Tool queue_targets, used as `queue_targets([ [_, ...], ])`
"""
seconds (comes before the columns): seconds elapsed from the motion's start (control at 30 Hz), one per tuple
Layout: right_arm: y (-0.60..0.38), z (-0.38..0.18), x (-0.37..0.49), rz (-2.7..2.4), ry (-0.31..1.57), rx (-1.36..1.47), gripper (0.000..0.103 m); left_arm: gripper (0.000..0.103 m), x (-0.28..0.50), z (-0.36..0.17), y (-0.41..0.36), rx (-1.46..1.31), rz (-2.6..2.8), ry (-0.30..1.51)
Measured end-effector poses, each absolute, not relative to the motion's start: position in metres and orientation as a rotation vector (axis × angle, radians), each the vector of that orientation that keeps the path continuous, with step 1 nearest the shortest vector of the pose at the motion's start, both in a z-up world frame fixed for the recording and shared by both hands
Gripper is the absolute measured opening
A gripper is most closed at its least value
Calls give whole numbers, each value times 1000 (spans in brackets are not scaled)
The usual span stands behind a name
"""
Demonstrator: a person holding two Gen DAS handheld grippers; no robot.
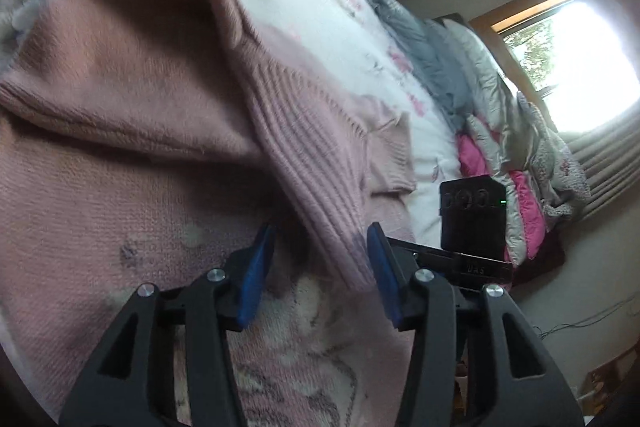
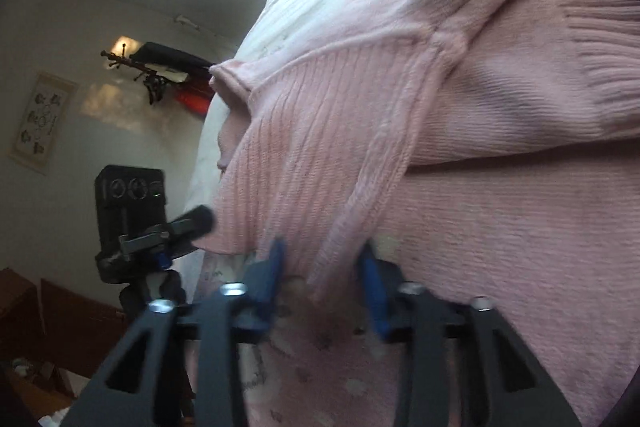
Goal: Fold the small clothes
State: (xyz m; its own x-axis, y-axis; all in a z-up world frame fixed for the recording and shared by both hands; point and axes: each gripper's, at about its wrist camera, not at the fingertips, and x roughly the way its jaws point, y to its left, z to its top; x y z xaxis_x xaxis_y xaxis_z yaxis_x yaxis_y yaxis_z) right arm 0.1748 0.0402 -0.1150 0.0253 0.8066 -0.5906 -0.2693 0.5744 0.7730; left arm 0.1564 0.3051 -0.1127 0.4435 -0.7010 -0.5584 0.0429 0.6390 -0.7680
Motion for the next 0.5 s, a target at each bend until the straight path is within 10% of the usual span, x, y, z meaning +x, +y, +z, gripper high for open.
queue_targets([
  [0.07,41,-105,175,872,1273,483,13,10,156,-115,305,-818,-555,1003],
  [0.5,20,-54,155,746,1180,240,11,9,132,-92,285,-412,-416,962],
])
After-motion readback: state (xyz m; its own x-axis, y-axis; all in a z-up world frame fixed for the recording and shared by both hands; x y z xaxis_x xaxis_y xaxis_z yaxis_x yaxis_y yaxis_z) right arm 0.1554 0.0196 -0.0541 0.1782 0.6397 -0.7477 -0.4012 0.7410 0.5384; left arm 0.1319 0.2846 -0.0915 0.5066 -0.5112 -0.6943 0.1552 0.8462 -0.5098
